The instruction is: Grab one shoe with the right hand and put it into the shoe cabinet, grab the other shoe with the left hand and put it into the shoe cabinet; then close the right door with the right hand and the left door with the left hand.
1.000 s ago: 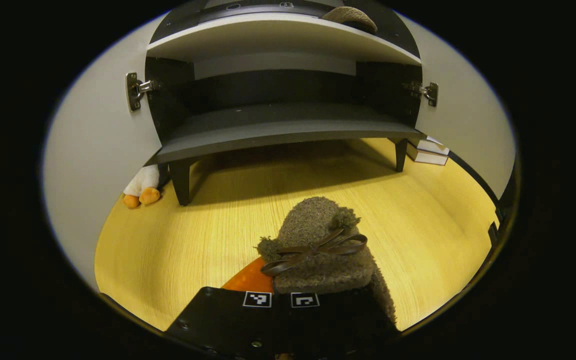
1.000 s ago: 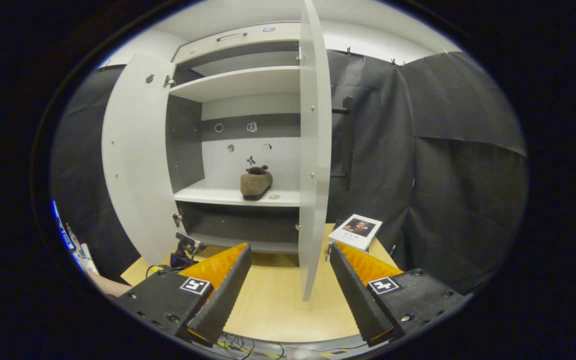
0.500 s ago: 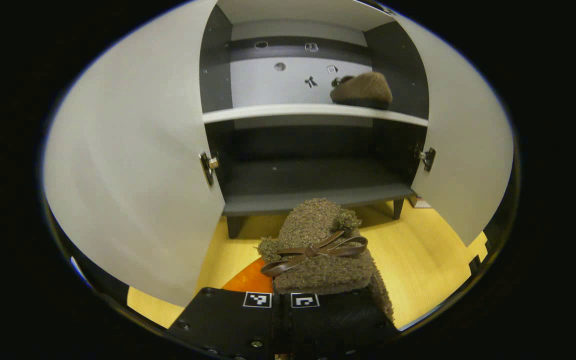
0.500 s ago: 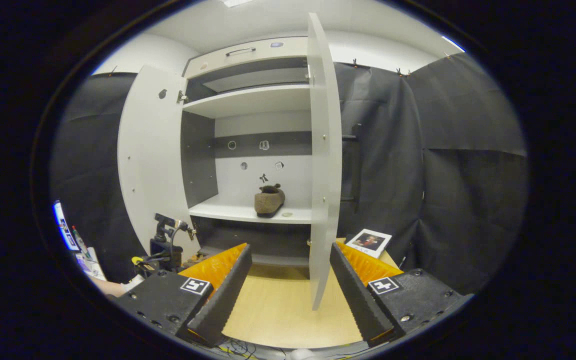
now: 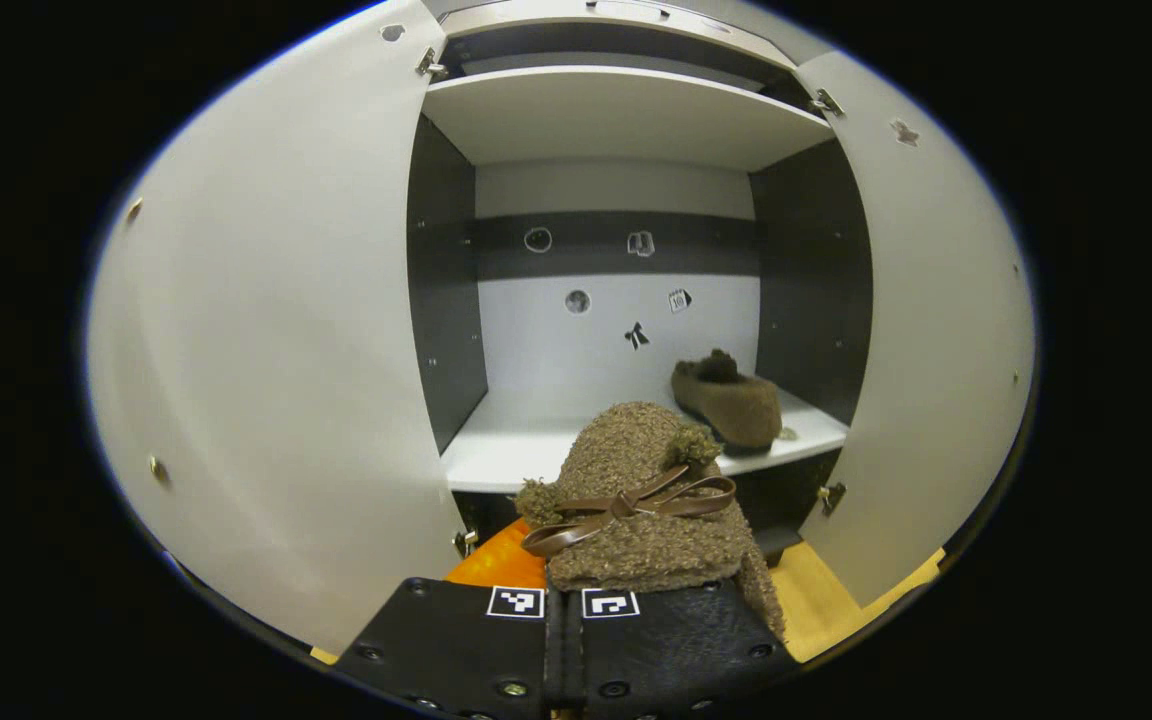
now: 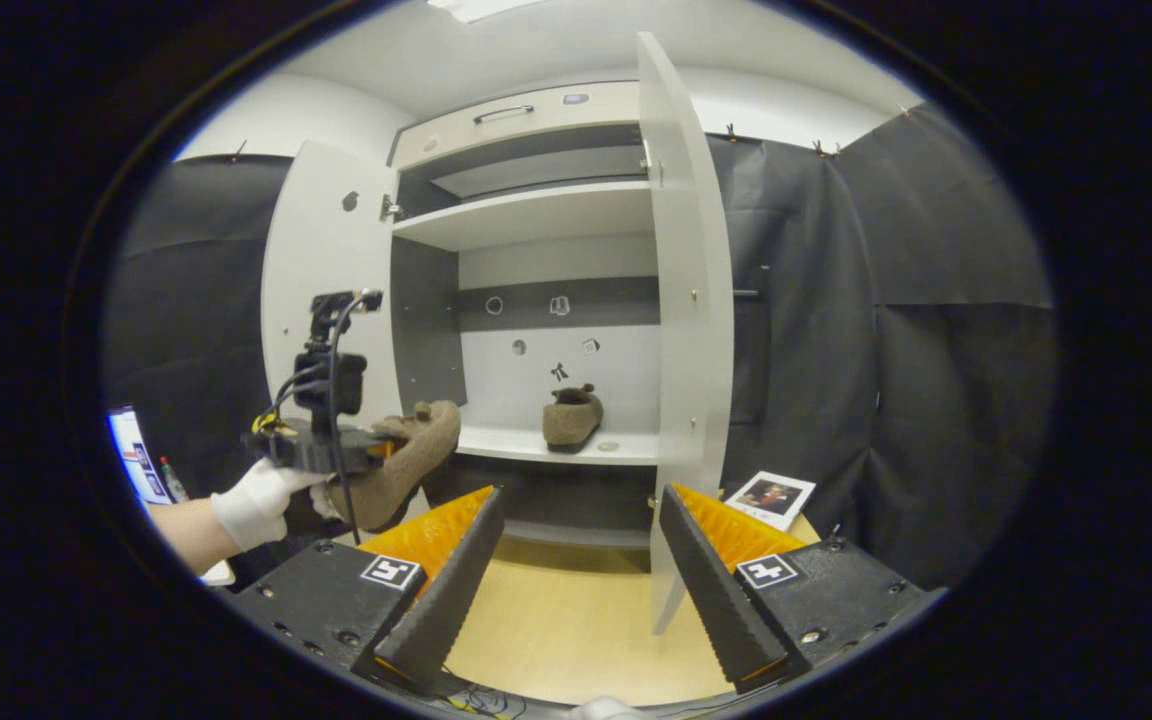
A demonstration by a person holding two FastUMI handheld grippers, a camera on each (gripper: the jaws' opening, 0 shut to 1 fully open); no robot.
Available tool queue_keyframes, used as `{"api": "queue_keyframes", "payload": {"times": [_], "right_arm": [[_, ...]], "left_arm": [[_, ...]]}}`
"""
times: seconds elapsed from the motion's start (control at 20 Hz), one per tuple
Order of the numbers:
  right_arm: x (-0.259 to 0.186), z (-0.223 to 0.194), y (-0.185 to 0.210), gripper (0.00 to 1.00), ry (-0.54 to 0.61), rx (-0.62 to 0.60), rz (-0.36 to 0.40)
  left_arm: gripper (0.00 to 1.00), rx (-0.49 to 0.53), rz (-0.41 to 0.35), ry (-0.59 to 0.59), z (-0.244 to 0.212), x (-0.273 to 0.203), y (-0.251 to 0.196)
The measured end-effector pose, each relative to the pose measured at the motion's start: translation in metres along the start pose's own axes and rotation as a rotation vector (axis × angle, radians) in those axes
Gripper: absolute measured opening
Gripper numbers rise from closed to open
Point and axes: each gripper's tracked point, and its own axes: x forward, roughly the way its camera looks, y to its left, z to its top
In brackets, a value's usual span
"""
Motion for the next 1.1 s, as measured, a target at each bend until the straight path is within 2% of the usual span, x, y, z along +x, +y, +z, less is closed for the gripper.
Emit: {"api": "queue_keyframes", "payload": {"times": [0.05, 0.1, 0.2, 0.35, 0.4, 0.45, 0.5, 0.55, 0.6, 0.75, 0.9, 1.1], "right_arm": [[0.0, 0.0, 0.001, 0.99, 0.001, 0.004, 0.004], [0.001, 0.001, 0.001, 1.0, -0.001, 0.005, 0.003], [0.002, 0.003, -0.002, 1.0, -0.002, 0.007, 0.0], [0.002, 0.001, -0.003, 1.0, 0.004, 0.007, -0.004], [0.002, 0.002, -0.003, 1.0, 0.003, 0.005, -0.006], [0.002, 0.001, -0.004, 1.0, 0.006, 0.003, -0.012], [0.002, 0.0, -0.004, 1.0, 0.009, -0.001, -0.013], [0.002, -0.001, -0.006, 1.0, 0.015, -0.007, -0.02], [0.001, -0.002, -0.007, 1.0, 0.018, -0.009, -0.028], [0.002, -0.003, -0.01, 1.0, 0.029, 0.002, -0.051], [0.001, -0.005, -0.014, 1.0, 0.035, -0.005, -0.072], [-0.008, -0.011, -0.02, 1.0, 0.048, 0.0, -0.081]], "left_arm": [[0.0, -0.002, 0.002, -0.019, 0.015, -0.003, 0.001], [0.1, 0.011, 0.012, -0.039, 0.033, 0.017, 0.005], [0.1, 0.044, 0.032, -0.069, 0.064, 0.042, 0.008], [0.1, 0.032, 0.029, -0.073, 0.09, 0.081, 0.003], [0.0, 0.034, 0.036, -0.073, 0.097, 0.097, 0.004], [0.0, 0.043, 0.052, -0.07, 0.102, 0.113, 0.007], [0.1, 0.052, 0.067, -0.063, 0.105, 0.129, 0.01], [0.1, 0.058, 0.071, -0.06, 0.104, 0.146, 0.009], [0.0, 0.059, 0.079, -0.044, 0.103, 0.162, 0.011], [0.0, 0.058, 0.089, -0.001, 0.094, 0.198, 0.011], [0.0, 0.063, 0.106, 0.087, 0.063, 0.228, 0.012], [0.0, 0.053, 0.115, 0.183, 0.032, 0.245, 0.011]]}}
